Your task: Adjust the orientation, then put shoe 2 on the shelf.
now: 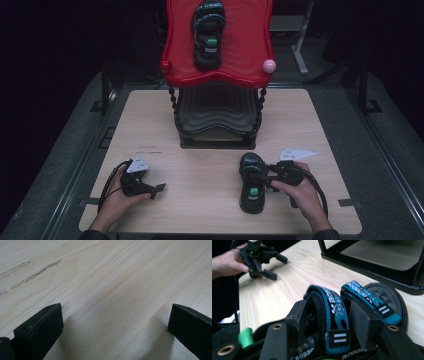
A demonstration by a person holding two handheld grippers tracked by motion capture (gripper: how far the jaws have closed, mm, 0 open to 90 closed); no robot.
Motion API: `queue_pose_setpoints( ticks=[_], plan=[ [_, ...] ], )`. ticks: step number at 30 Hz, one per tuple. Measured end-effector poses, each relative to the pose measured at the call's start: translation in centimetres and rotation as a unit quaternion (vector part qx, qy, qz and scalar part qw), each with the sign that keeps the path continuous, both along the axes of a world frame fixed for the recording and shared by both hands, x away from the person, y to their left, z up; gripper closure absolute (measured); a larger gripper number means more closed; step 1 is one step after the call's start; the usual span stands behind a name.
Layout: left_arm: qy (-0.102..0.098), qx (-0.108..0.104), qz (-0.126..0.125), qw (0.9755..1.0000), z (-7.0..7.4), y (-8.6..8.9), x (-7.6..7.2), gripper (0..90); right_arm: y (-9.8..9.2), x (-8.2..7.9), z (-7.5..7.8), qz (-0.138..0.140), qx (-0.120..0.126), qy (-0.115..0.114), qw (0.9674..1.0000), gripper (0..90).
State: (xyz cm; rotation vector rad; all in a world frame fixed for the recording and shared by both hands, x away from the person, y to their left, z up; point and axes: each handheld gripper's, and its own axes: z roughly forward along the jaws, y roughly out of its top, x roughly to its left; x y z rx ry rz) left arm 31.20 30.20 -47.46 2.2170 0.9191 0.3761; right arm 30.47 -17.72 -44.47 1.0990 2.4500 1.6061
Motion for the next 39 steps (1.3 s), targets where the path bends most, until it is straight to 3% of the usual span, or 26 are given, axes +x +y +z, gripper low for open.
queue_pose_setpoints(
  ticks=[3, 4, 6, 13, 19, 32, 39],
  plan=[
    [0.0, 0.0, 0.0, 1.0, 0.0, 0.0, 0.0, 0.0, 0.0, 0.1, -0.3, 0.0, 0.006, 0.0, 1.0, 52.5],
    [0.0, 0.0, 0.0, 1.0, 0.0, 0.0, 0.0, 0.0, 0.0, 0.1, -0.4, -0.001, 0.01, 0.0, 0.9999, 59.1],
    [0.0, 0.0, 0.0, 1.0, 0.0, 0.0, 0.0, 0.0, -0.2, 0.2, -0.3, -0.003, 0.021, -0.001, 0.9998, 62.4],
    [0.0, 0.0, 0.0, 1.0, 0.0, 0.0, 0.0, 0.0, -0.7, 0.4, -0.5, 0.0, 0.051, 0.015, 0.9986, 65.4],
    [0.0, 0.0, 0.0, 1.0, 0.0, 0.0, 0.0, 0.0, -1.0, 0.3, -0.1, -0.007, 0.061, 0.012, 0.998, 65.7],
    [0.001, 0.001, 0.0, 1.0, 0.0, 0.0, 0.0, 0.0, -3.1, -0.4, 3.4, -0.033, 0.095, -0.02, 0.9947, 65.9],
    [0.001, 0.001, 0.0, 1.0, 0.0, 0.0, 0.0, 0.0, -5.4, -0.1, 6.2, -0.058, 0.122, -0.045, 0.9898, 66.1]
  ],
)
